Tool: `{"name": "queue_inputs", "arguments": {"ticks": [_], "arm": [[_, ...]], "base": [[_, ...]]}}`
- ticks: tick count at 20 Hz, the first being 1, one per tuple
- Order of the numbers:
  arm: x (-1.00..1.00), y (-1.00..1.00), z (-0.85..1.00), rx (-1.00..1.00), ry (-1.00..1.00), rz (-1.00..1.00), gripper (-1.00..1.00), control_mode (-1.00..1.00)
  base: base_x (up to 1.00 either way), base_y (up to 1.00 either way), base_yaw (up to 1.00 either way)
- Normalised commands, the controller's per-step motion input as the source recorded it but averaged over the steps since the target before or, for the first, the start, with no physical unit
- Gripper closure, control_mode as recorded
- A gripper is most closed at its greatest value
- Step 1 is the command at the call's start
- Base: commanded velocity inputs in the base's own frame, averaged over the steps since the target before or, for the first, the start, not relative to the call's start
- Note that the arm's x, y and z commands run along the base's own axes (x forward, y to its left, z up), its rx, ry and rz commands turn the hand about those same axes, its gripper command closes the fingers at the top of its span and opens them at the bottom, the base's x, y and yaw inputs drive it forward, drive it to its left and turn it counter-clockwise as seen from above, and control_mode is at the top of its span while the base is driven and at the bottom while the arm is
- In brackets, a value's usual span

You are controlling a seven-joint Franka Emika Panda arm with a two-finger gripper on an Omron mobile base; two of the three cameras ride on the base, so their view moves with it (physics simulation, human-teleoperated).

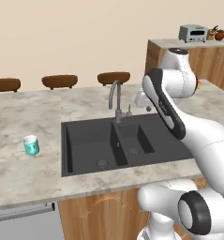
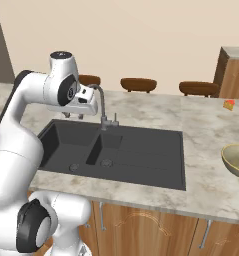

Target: Pick the mug and place it in the sink. Pick the bowl and place it in the open cabinet and then close the cabinet.

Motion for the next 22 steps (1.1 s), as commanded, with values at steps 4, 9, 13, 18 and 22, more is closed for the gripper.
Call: {"name": "queue_inputs", "arguments": {"ticks": [4, 9, 13, 18, 22], "arm": [[-0.23, 0.25, -0.02, 0.0, 0.0, 0.01, -1.0, -1.0], [-0.38, 0.86, -0.3, 0.09, 0.0, 0.0, -1.0, -1.0], [-0.33, 0.92, -0.33, 0.01, 0.0, 0.03, -1.0, -1.0], [0.0, 1.0, -0.52, 0.03, 0.01, 0.16, -1.0, -1.0], [0.02, 1.0, -0.31, -0.01, 0.02, 0.18, -1.0, -1.0]], "base": [[0.0, 0.0, 0.0], [0.0, 0.0, 0.0], [0.0, 0.0, 0.0], [0.0, 0.0, 0.0], [0.0, 0.0, 0.0]]}}
